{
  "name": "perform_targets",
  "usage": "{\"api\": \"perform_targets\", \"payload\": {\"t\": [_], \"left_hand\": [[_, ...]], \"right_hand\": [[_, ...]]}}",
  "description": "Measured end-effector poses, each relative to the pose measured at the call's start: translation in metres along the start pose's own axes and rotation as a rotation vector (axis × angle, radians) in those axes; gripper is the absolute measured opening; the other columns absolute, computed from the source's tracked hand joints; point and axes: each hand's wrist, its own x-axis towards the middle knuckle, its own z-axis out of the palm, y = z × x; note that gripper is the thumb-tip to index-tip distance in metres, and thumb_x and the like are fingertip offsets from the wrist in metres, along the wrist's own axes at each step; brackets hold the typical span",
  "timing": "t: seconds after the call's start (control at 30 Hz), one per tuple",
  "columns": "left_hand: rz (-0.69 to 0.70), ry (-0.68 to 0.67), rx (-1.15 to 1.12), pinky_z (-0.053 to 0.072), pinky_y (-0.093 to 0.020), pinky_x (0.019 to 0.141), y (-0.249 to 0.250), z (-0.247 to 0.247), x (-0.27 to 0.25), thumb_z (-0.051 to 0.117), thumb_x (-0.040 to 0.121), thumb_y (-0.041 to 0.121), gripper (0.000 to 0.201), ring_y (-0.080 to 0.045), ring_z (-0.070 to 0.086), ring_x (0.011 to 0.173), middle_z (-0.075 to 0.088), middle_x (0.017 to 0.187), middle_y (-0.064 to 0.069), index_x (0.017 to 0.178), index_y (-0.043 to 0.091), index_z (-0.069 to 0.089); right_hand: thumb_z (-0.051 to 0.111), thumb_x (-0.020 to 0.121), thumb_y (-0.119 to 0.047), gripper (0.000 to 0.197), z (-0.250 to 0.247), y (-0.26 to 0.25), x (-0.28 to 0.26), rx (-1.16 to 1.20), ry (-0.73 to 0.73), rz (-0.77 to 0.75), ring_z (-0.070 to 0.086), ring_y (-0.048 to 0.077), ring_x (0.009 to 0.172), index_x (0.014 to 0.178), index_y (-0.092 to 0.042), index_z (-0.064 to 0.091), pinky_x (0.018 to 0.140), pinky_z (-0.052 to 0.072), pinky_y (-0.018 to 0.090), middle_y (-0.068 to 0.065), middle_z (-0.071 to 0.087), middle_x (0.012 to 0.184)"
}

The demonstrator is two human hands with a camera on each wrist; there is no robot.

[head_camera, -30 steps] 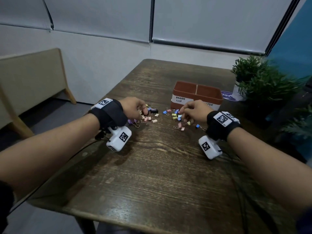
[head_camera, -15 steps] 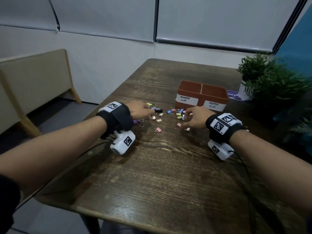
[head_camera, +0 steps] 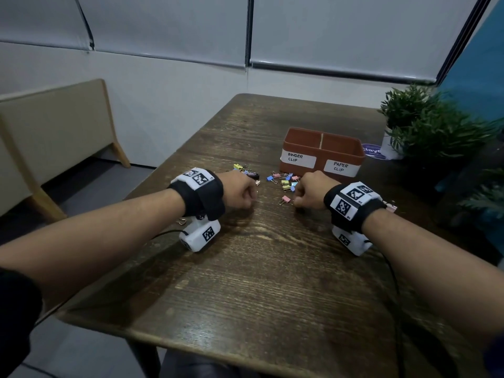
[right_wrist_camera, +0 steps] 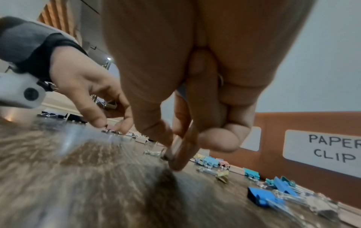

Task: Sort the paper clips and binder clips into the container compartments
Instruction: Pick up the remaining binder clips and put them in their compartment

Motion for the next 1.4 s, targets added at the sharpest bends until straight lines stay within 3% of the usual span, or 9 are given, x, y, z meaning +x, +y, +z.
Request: {"api": "perform_targets", "payload": {"t": [0.17,0.33,0.43,0.57,0.83,0.97,1.1,1.27,1.4], "left_hand": [[-0.113,0.132,-0.165,0.045,-0.033,0.094,-0.024,-0.036,-0.015,0.035,0.102,0.026,0.035,-0.018,0.059,0.101,0.066,0.109,0.002,0.104,0.018,0.07],[-0.294,0.218,-0.412,0.04,-0.028,0.062,-0.054,-0.05,-0.022,0.032,0.1,0.026,0.033,-0.017,0.049,0.07,0.064,0.086,-0.002,0.077,0.018,0.054],[-0.309,0.18,-0.351,0.04,-0.027,0.067,-0.062,-0.041,-0.025,0.035,0.102,0.023,0.024,-0.015,0.054,0.076,0.063,0.083,0.003,0.092,0.02,0.057],[-0.27,0.105,-0.092,0.044,-0.032,0.09,-0.06,-0.033,-0.024,0.04,0.099,0.022,0.021,-0.019,0.057,0.099,0.064,0.105,0.001,0.101,0.023,0.061],[-0.264,0.055,-0.084,0.047,-0.028,0.076,-0.055,-0.03,-0.016,0.039,0.096,0.013,0.027,-0.015,0.061,0.076,0.068,0.095,0.0,0.099,0.024,0.063],[-0.296,0.079,0.108,0.05,-0.039,0.085,-0.059,-0.028,-0.016,0.038,0.099,0.033,0.023,-0.023,0.06,0.092,0.065,0.102,-0.004,0.105,0.023,0.057],[-0.254,-0.031,0.164,0.047,-0.033,0.073,-0.062,-0.021,-0.015,0.058,0.082,0.066,0.041,-0.017,0.059,0.084,0.062,0.089,0.002,0.104,0.031,0.053],[-0.243,-0.061,0.256,0.051,-0.036,0.079,-0.062,-0.012,-0.008,0.067,0.077,0.062,0.04,-0.018,0.06,0.089,0.064,0.095,0.003,0.1,0.03,0.058],[-0.234,-0.077,0.14,0.044,-0.029,0.068,-0.057,-0.012,-0.009,0.07,0.077,0.059,0.044,-0.016,0.057,0.084,0.063,0.091,0.002,0.095,0.022,0.056]], "right_hand": [[0.051,0.099,-0.027,0.027,-0.006,0.004,0.001,0.258,0.023,0.056,0.059,0.012,0.08,0.094,-0.018,0.075,0.064,0.046,0.024,-0.002,0.067,0.096],[0.036,0.092,-0.021,0.032,-0.016,0.0,0.001,0.764,-0.098,0.241,0.032,0.014,0.047,0.068,-0.017,0.056,0.047,0.026,0.024,-0.001,0.042,0.062],[0.036,0.08,-0.027,0.021,-0.012,-0.002,0.005,0.952,-0.141,0.28,0.02,0.012,0.04,0.059,-0.021,0.04,0.043,0.02,0.018,-0.003,0.035,0.055],[0.034,0.081,-0.02,0.023,-0.007,-0.005,0.01,1.234,-0.224,0.134,0.02,0.008,0.031,0.061,-0.014,0.043,0.037,0.016,0.01,0.006,0.045,0.058],[0.034,0.08,-0.013,0.024,0.0,-0.003,0.008,1.63,-0.235,0.053,0.034,0.011,0.035,0.08,-0.003,0.056,0.033,0.022,0.013,0.01,0.056,0.064],[0.042,0.083,-0.032,0.029,-0.002,0.0,0.014,1.516,-0.203,0.158,0.034,0.012,0.039,0.074,-0.009,0.056,0.034,0.024,0.014,0.009,0.055,0.064],[0.064,0.087,-0.052,0.04,-0.003,0.0,0.017,0.773,-0.051,0.245,0.042,0.01,0.044,0.066,-0.019,0.054,0.044,0.031,0.021,-0.001,0.054,0.061],[0.089,0.067,-0.041,0.036,0.001,-0.001,0.015,0.362,-0.029,0.144,0.057,0.01,0.08,0.089,-0.016,0.073,0.061,0.04,0.023,-0.007,0.066,0.085],[0.089,0.068,-0.033,0.026,0.002,-0.009,0.02,0.208,-0.015,0.083,0.056,0.004,0.08,0.089,-0.025,0.077,0.056,0.039,0.021,-0.011,0.065,0.09]]}}
